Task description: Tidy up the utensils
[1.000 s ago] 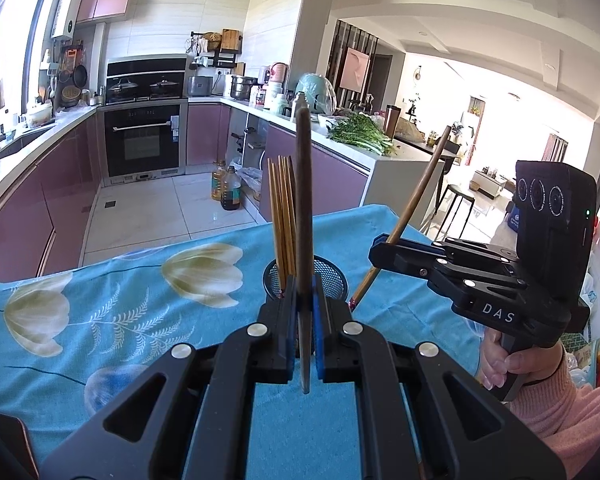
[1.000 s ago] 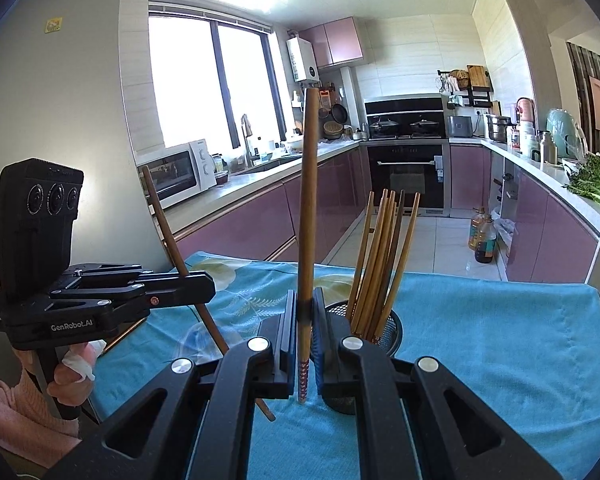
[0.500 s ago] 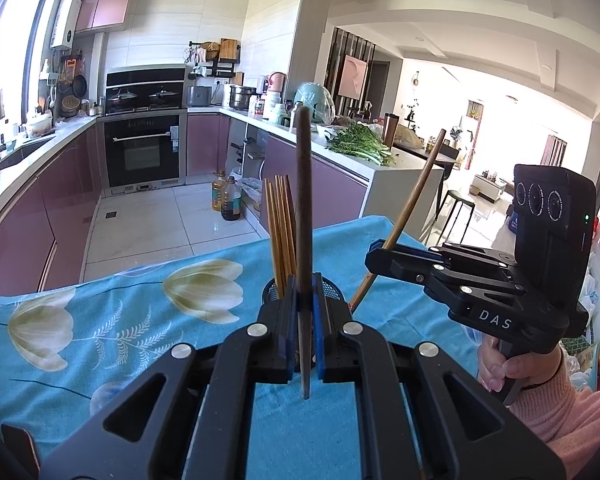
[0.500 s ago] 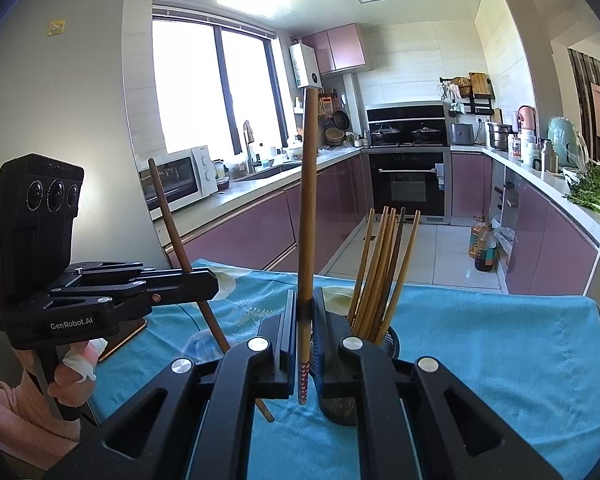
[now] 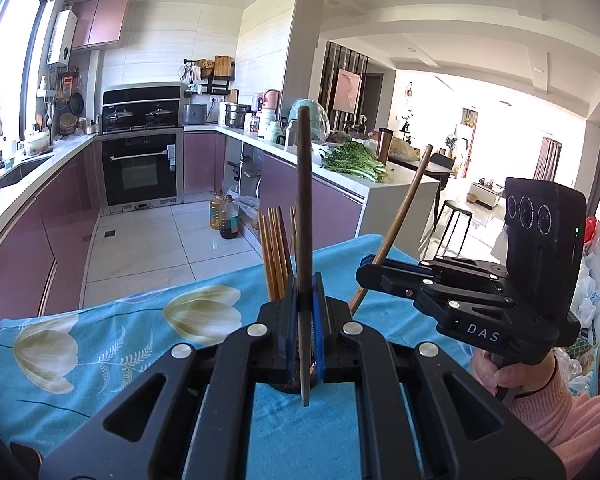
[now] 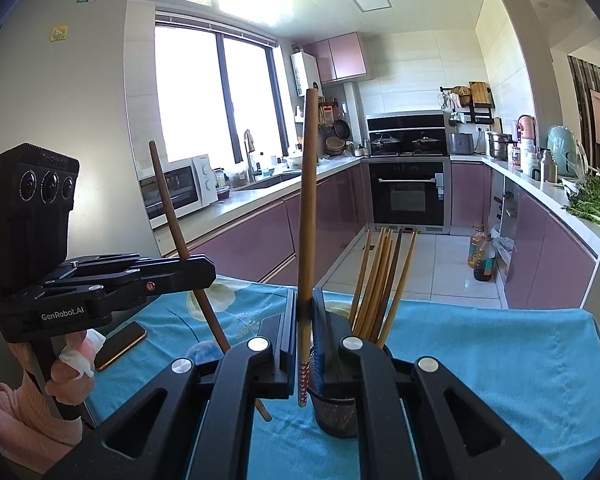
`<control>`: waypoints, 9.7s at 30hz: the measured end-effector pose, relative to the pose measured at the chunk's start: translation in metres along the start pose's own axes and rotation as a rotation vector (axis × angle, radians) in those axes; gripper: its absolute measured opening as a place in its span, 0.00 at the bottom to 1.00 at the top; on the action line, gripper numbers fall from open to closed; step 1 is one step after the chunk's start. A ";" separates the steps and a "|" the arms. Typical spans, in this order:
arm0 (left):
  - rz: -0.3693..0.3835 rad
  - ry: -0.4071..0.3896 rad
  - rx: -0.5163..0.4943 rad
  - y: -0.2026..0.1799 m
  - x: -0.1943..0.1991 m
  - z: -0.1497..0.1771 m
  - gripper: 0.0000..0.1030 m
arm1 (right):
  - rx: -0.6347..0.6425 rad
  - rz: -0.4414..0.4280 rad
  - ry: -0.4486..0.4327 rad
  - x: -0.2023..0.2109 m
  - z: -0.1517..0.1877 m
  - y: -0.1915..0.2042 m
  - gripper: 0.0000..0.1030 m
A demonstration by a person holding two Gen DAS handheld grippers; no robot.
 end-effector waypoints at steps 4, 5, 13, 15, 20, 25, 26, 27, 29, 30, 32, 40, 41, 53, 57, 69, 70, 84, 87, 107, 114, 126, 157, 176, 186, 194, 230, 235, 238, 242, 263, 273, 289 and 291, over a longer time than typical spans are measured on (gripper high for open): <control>0.003 -0.013 -0.001 -0.001 0.000 -0.004 0.07 | -0.002 0.001 -0.007 0.001 -0.003 0.000 0.06; 0.005 -0.016 -0.002 -0.001 0.000 -0.004 0.07 | 0.000 0.002 -0.010 0.002 -0.003 0.000 0.06; 0.013 -0.048 -0.021 -0.002 0.005 -0.009 0.07 | 0.010 0.011 -0.026 0.002 -0.010 -0.001 0.06; 0.012 -0.060 -0.026 -0.002 0.006 -0.011 0.07 | 0.011 0.013 -0.028 0.002 -0.012 -0.001 0.06; 0.011 -0.087 -0.039 -0.005 0.007 -0.016 0.07 | 0.012 0.022 -0.035 0.002 -0.016 -0.002 0.06; 0.002 -0.107 -0.043 -0.004 0.007 -0.021 0.07 | 0.013 0.029 -0.038 0.002 -0.017 -0.002 0.06; 0.003 -0.110 -0.042 -0.004 0.007 -0.022 0.07 | 0.013 0.029 -0.039 0.002 -0.017 -0.002 0.06; 0.002 -0.114 -0.044 -0.004 0.006 -0.023 0.07 | 0.014 0.031 -0.039 0.002 -0.017 -0.001 0.06; -0.001 -0.123 -0.047 -0.005 0.005 -0.025 0.07 | 0.013 0.035 -0.040 0.001 -0.018 -0.001 0.06; -0.006 -0.127 -0.049 -0.005 0.004 -0.025 0.07 | 0.011 0.037 -0.039 0.000 -0.018 -0.002 0.06; -0.010 -0.131 -0.052 -0.007 0.003 -0.022 0.07 | 0.009 0.041 -0.038 -0.001 -0.017 -0.002 0.06; 0.002 -0.132 -0.031 -0.006 -0.005 -0.020 0.07 | -0.002 0.056 -0.018 -0.013 -0.017 -0.003 0.06; 0.001 -0.129 -0.027 -0.006 -0.006 -0.019 0.07 | -0.004 0.056 -0.016 -0.014 -0.017 -0.004 0.06; -0.001 -0.094 -0.006 -0.003 -0.019 -0.017 0.07 | -0.011 0.061 0.006 -0.022 -0.018 -0.006 0.06; -0.001 -0.087 -0.003 0.000 -0.022 -0.021 0.07 | -0.015 0.065 0.011 -0.024 -0.018 -0.006 0.06; -0.015 -0.056 0.004 0.006 -0.035 -0.028 0.07 | -0.021 0.067 0.027 -0.030 -0.015 -0.007 0.06; -0.016 -0.053 0.004 0.006 -0.036 -0.029 0.07 | -0.022 0.067 0.028 -0.030 -0.014 -0.008 0.06; -0.044 -0.020 -0.001 0.010 -0.055 -0.027 0.07 | -0.036 0.070 0.044 -0.036 -0.009 -0.011 0.06; -0.047 -0.012 -0.001 0.011 -0.060 -0.026 0.07 | -0.040 0.068 0.051 -0.039 -0.007 -0.011 0.06; -0.058 0.083 -0.011 0.022 -0.081 -0.011 0.07 | -0.059 0.057 0.100 -0.050 0.007 -0.018 0.06; -0.051 0.119 -0.012 0.025 -0.091 -0.009 0.07 | -0.064 0.051 0.115 -0.054 0.012 -0.020 0.06; -0.043 0.175 0.005 0.031 -0.107 -0.007 0.07 | -0.092 0.038 0.150 -0.067 0.020 -0.026 0.06; -0.055 0.239 0.060 0.039 -0.141 -0.001 0.07 | -0.155 0.040 0.176 -0.083 0.024 -0.044 0.08; -0.130 0.102 0.143 0.062 -0.095 0.023 0.58 | -0.106 0.109 0.132 -0.062 0.025 -0.024 0.50; -0.307 -0.077 0.110 0.071 -0.026 0.048 0.95 | -0.009 0.227 0.066 -0.043 0.031 0.000 0.88; -0.399 -0.149 0.119 0.075 0.010 0.059 0.95 | 0.015 0.257 0.024 -0.032 0.041 0.020 0.94; -0.456 -0.282 0.100 0.055 0.059 0.078 0.95 | 0.028 0.321 -0.073 -0.008 0.052 0.055 0.94; -0.468 -0.284 0.092 0.053 0.059 0.080 0.95 | 0.029 0.325 -0.070 -0.008 0.052 0.056 0.94; -0.476 -0.287 0.090 0.052 0.060 0.081 0.95 | 0.028 0.327 -0.072 -0.008 0.052 0.056 0.94; -0.488 -0.291 0.091 0.051 0.061 0.082 0.95 | 0.031 0.340 -0.077 -0.008 0.052 0.058 0.94; -0.544 -0.310 0.108 0.051 0.065 0.085 0.95 | 0.011 0.365 -0.093 -0.008 0.053 0.053 0.94; -0.551 -0.320 0.106 0.049 0.067 0.085 0.95 | 0.010 0.368 -0.102 -0.006 0.053 0.053 0.94; -0.565 -0.330 0.102 0.048 0.072 0.083 0.95 | 0.008 0.366 -0.101 -0.006 0.053 0.053 0.94; -0.563 -0.330 0.103 0.048 0.072 0.083 0.95 | 0.009 0.367 -0.101 -0.006 0.053 0.053 0.94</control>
Point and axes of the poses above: each gripper's, at about its wrist camera, not at the fingertips, and x roughly against the way its jaws point, y to its left, z to its underside, the point moved 1 cm from there along -x, roughly the way its jaws point, and after that the axes turned 7 degrees about x, right-handed, at the moved point
